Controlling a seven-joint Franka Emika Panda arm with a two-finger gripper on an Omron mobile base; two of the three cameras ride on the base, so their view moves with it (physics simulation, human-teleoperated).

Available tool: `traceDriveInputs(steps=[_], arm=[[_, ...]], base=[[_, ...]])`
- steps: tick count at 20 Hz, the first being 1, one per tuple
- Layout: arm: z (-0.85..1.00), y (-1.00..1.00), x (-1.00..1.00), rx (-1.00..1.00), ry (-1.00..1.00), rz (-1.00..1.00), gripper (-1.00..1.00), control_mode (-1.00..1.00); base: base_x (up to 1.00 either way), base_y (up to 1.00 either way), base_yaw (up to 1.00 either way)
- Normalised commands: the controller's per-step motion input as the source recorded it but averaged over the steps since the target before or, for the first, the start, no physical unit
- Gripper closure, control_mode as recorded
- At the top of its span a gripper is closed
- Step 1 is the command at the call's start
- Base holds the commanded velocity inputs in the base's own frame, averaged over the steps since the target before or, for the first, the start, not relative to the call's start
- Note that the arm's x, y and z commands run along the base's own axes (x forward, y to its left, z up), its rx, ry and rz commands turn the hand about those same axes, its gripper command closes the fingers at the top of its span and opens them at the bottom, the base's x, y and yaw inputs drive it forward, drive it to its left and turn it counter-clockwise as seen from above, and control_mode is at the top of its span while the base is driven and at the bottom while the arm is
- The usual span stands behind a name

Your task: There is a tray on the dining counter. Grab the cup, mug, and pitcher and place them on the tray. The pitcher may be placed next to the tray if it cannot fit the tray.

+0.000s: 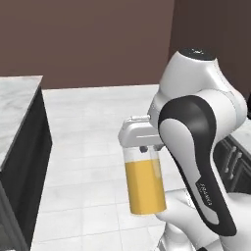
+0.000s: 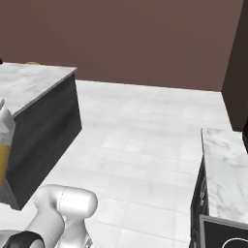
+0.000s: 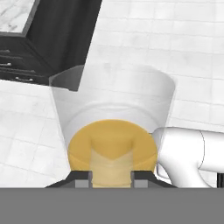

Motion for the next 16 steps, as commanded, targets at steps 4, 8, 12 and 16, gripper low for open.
traceDriveInputs(steps=[4, 8, 12, 16], arm=[[0.00, 0.00, 0.00, 0.00, 0.00, 0.00, 1.00, 1.00], [0.00, 0.00, 0.00, 0.00, 0.00, 0.00, 1.00, 1.00], [0.00, 0.00, 0.00, 0.00, 0.00, 0.00, 1.00, 1.00], [0.00, 0.00, 0.00, 0.00, 0.00, 0.00, 1.00, 1.00]], base=[[0.66, -0.30, -0.45], [0.91, -0.04, -0.39], [1.00, 0.00, -0.33], [1.00, 0.00, -0.29]])
